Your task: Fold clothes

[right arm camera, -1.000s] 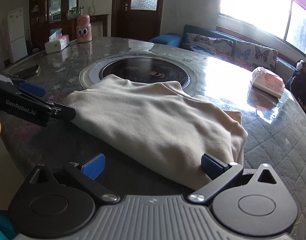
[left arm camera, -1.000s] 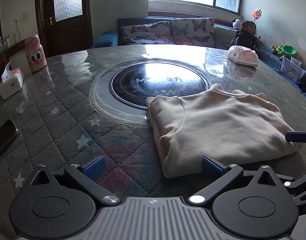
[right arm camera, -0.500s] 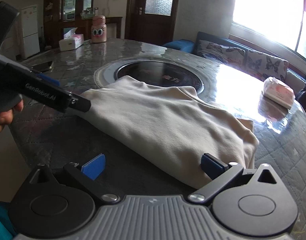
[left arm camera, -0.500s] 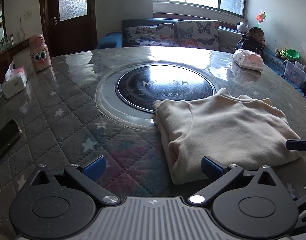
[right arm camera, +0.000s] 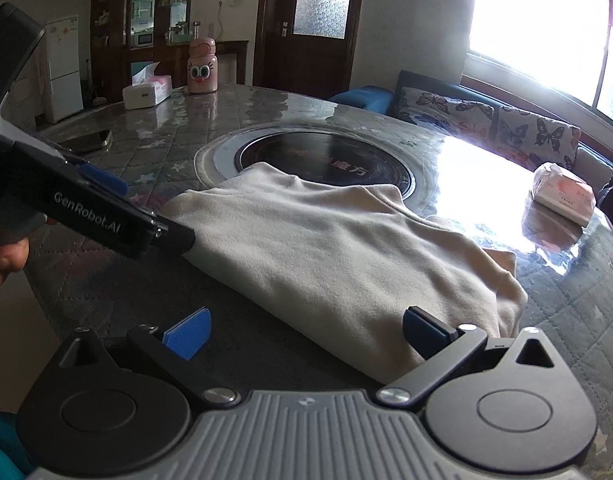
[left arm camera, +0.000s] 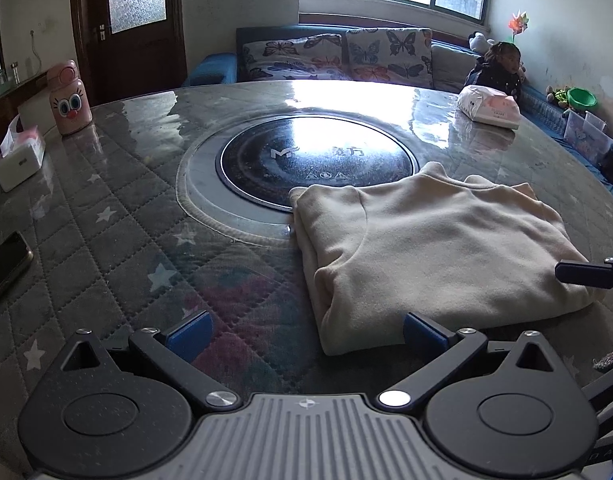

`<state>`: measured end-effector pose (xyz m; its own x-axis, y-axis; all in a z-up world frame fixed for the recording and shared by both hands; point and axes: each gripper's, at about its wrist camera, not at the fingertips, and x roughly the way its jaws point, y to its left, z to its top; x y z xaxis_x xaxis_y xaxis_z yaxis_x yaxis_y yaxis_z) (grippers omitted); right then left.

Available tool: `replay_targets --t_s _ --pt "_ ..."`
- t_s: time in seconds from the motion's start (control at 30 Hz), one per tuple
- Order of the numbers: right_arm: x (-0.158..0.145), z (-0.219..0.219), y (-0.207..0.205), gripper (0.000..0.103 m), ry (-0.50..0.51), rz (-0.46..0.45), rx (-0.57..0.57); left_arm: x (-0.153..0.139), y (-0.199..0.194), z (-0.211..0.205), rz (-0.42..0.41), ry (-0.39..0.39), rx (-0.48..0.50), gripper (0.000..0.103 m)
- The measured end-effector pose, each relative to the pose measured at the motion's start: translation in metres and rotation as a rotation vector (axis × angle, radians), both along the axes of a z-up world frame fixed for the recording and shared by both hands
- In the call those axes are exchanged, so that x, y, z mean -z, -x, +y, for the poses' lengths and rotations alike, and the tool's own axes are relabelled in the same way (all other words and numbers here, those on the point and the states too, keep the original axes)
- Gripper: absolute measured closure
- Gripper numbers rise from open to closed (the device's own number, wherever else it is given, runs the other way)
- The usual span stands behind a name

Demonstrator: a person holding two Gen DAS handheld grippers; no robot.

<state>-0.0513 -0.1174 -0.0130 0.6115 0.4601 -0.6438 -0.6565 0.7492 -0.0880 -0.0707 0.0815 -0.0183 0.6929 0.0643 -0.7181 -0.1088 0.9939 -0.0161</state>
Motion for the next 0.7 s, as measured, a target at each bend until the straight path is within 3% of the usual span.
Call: replay_targets --t_s 0.5,0.7 --pt "-0.003 0.001 0.009 0.000 -0.014 -0.013 -0.007 0.004 0.009 -0.013 0.018 -0.014 0.026 0.000" --pt "-0.005 0.015 0.008 0.004 -0.021 -0.016 -0.081 -0.001 0.007 -0.003 0.002 -0.009 0.014 0.000"
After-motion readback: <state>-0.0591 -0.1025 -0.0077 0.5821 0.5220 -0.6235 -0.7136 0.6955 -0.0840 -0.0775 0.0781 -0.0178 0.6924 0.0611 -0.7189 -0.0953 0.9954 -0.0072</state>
